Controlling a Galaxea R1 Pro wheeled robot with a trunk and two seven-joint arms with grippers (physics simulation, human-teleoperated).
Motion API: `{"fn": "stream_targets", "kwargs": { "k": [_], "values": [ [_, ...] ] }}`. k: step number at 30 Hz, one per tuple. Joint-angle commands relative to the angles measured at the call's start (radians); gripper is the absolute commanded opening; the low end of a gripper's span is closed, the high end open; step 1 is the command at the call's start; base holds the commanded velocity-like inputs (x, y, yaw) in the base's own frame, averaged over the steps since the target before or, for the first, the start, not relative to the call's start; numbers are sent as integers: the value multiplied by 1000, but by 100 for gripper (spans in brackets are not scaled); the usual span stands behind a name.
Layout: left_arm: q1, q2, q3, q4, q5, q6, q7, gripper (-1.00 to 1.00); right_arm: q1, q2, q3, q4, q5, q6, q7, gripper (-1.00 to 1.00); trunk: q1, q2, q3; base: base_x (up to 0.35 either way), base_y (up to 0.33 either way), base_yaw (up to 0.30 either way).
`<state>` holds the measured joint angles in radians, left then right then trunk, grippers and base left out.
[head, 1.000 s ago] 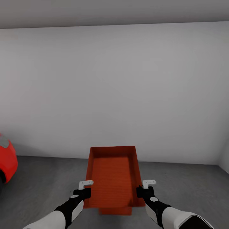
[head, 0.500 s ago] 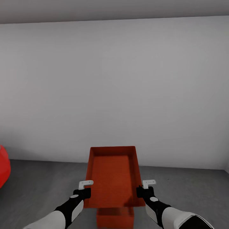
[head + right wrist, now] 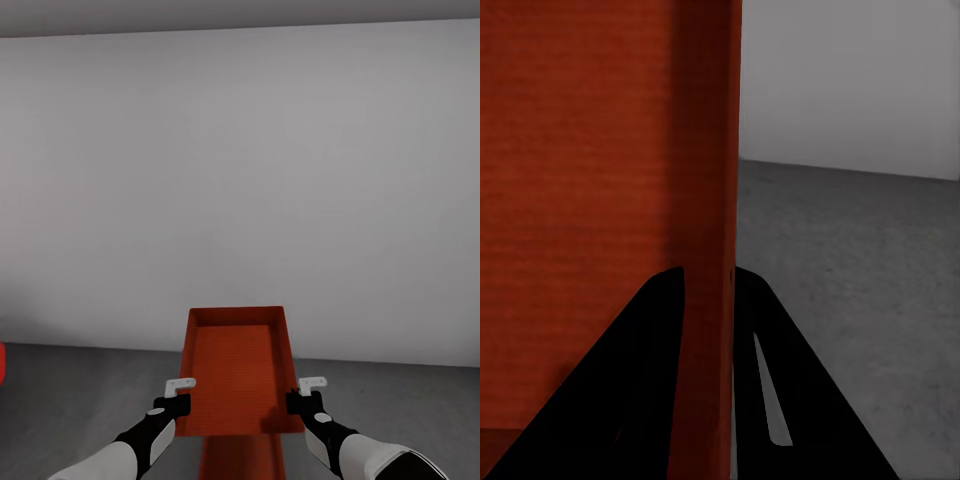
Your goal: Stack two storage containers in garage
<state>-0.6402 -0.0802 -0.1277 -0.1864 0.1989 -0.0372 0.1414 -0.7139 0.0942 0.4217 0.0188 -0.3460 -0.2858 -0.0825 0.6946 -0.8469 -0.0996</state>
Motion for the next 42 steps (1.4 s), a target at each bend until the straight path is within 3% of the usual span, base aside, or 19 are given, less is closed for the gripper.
{"fn": "stream_targets", "kwargs": {
  "k": [1,33,34,35,42],
  "values": [
    [-1,14,18,-2,-7,-20,21,-100,-1,1,-84,1,13,0,4,-100,1,-1,-2,321,0,0],
    [-1,16,17,-1,-7,-20,21,-100,-1,1,-84,1,13,0,4,-100,1,-1,-2,298,0,0],
    [-1,6,-2,5,10,-11,10,-100,-1,5,4,1,-9,-4,-1,-100,1,-1,-2,0,0,0],
    [-1,11,-14,4,17,-16,6,-100,-1,5,34,1,-25,-4,-1,-100,1,-1,-2,0,0,0],
    [2,14,-32,-1,46,-27,1,-100,-1,3,117,1,-96,-4,-2,-100,1,-1,-2,0,0,0]
  ]
}}
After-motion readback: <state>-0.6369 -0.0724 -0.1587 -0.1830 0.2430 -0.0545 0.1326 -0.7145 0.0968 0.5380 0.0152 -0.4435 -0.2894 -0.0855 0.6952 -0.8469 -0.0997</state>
